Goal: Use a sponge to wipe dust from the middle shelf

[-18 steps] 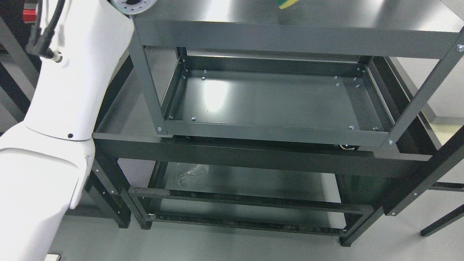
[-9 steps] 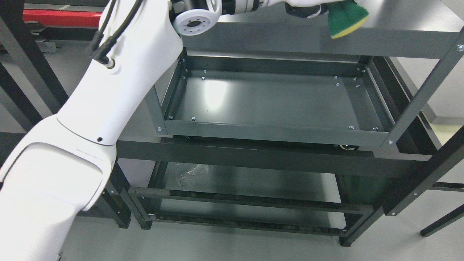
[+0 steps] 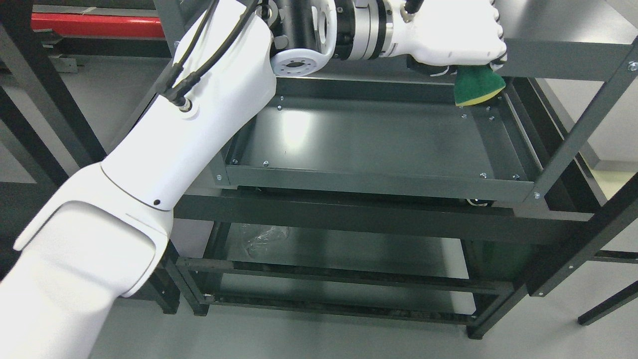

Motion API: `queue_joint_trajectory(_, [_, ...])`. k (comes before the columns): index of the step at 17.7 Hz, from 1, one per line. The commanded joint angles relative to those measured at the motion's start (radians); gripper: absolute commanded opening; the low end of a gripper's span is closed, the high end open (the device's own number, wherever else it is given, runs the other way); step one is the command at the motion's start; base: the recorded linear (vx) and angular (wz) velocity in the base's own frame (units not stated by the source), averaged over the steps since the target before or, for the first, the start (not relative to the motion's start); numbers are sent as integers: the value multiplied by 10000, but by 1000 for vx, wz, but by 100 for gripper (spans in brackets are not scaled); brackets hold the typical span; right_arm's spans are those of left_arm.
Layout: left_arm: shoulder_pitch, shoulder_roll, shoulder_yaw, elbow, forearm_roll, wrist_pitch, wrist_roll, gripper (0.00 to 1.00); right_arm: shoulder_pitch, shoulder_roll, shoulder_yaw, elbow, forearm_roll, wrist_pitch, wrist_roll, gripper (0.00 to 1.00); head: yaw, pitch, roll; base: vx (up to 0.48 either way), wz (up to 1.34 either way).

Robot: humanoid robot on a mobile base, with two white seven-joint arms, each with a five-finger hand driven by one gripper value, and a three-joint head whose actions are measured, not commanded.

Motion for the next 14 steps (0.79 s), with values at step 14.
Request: queue_joint_trajectory(14, [1794,2643,6018,-1007,1097,-239,-1334,3,-14,-175,0,-175,0,723,9,100,0,0,0,0,0])
